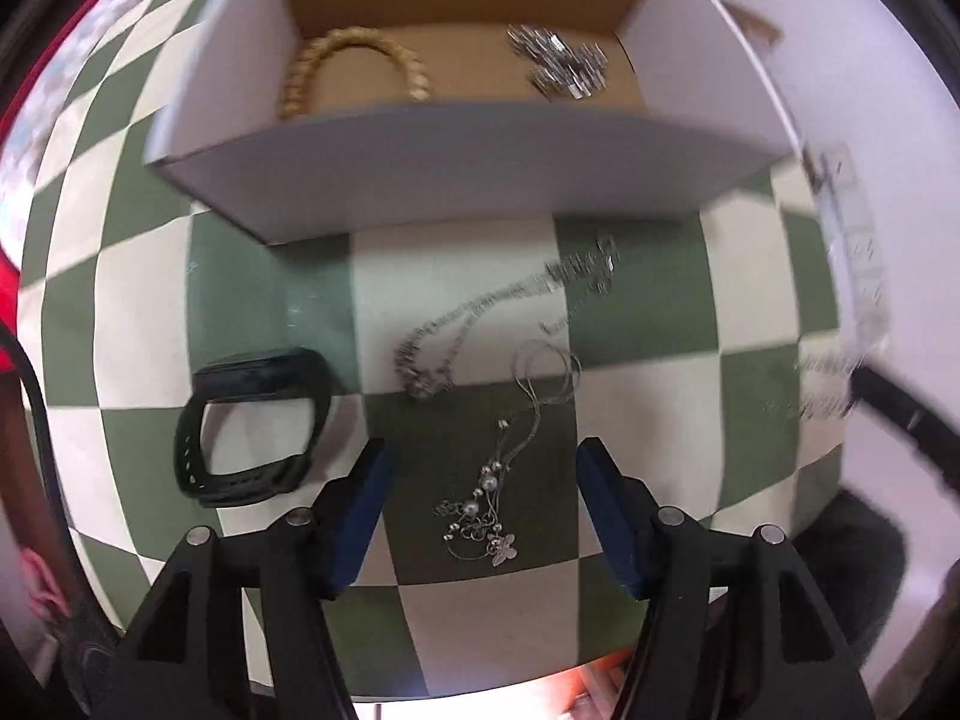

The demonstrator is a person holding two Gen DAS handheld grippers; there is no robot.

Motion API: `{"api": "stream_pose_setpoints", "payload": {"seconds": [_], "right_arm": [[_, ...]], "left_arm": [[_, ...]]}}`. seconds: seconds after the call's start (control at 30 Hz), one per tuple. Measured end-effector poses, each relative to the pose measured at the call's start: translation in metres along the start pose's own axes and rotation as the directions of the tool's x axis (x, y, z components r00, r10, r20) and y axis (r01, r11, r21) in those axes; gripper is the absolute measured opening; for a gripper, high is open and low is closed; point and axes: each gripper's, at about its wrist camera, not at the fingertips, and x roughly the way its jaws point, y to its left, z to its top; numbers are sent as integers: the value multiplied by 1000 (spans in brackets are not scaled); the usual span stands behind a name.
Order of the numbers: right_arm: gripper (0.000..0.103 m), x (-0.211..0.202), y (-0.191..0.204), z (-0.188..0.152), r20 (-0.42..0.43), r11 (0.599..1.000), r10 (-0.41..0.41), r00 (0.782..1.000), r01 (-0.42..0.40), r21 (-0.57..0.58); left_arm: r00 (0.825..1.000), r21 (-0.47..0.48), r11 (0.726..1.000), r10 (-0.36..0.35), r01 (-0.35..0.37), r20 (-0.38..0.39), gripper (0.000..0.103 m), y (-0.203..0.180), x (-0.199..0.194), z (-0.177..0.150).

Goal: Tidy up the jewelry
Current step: 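Lift the pendant necklace with the left tool while the right tool lifts its necklace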

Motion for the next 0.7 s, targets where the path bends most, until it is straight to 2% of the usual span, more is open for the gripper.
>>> {"api": "stream_pose_setpoints", "payload": {"seconds": [0.07, 0.1, 0.13, 0.17, 0.2, 0.37, 0.53, 0.6, 0.7], "right_arm": [[3, 3, -3, 2, -4, 1000, -4, 1000, 4, 12], [3, 4, -5, 3, -5, 1000, -5, 1000, 5, 16], [3, 5, -5, 3, -5, 1000, -5, 1000, 5, 19], [3, 5, -6, 4, -4, 1000, -6, 1000, 6, 21], [3, 5, -6, 4, -3, 1000, -7, 1000, 7, 21], [3, 7, -3, 6, -2, 1000, -3, 1000, 3, 15], [3, 4, 0, 4, 6, 1000, 10, 1000, -10, 14], [3, 0, 1, 3, 13, 1000, 16, 1000, -16, 11], [3, -5, 2, 3, 20, 1000, 24, 1000, -24, 10]], "left_arm": [[999, 43, 998, 53, -53, 5, 59, -10, 3, -2], [997, 52, 996, 71, -71, 10, 54, -12, 4, -3], [995, 63, 993, 96, -98, 28, 34, -15, 3, -5], [994, 73, 993, 92, -96, 57, 15, -16, 0, -7], [995, 76, 993, 85, -88, 50, 0, -17, 0, -9], [993, 49, 996, 69, -74, 92, 0, -16, -6, -21], [984, 17, 1000, 16, -19, 176, 0, -7, -40, -31], [981, 10, 1000, -18, 16, 194, 0, -1, -52, -35], [982, -30, 992, -115, 121, 150, 0, 16, -52, -25]]}}
